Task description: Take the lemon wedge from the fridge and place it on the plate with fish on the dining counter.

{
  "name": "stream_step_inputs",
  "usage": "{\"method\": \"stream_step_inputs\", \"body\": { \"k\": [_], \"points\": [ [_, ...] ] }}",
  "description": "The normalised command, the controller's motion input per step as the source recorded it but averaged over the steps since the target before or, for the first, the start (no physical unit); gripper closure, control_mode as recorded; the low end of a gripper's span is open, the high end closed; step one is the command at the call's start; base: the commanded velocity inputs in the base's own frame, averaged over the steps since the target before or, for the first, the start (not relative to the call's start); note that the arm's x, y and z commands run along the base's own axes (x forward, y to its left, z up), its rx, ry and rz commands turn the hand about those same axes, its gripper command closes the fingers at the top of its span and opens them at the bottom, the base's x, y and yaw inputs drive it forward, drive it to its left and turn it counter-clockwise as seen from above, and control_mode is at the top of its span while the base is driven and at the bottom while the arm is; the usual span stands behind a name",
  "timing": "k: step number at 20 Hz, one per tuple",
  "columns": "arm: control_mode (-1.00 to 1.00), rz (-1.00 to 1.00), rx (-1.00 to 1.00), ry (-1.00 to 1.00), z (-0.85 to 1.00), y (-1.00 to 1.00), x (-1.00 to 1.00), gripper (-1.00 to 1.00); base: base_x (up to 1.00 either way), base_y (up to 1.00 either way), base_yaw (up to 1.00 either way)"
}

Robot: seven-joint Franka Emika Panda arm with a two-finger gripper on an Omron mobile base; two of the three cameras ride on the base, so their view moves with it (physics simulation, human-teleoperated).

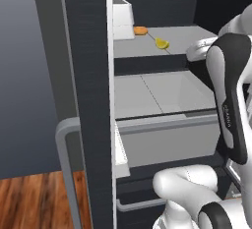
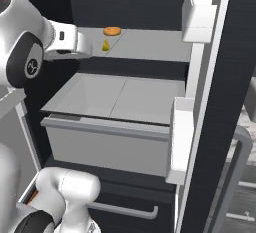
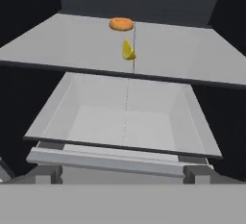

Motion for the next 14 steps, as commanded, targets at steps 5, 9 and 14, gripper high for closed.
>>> {"method": "stream_step_inputs", "body": {
  "k": [5,9,14],
  "points": [
    [-1.0,0.0,0.0,0.01,0.0,0.0,0.57,-1.0,0.0,0.0,0.0],
    [-1.0,0.0,0.0,0.0,-0.21,0.0,0.53,-1.0,0.0,0.0,0.0],
    [-1.0,0.0,0.01,0.0,-0.3,0.0,0.6,-1.0,0.0,0.0,0.0]
  ]
}}
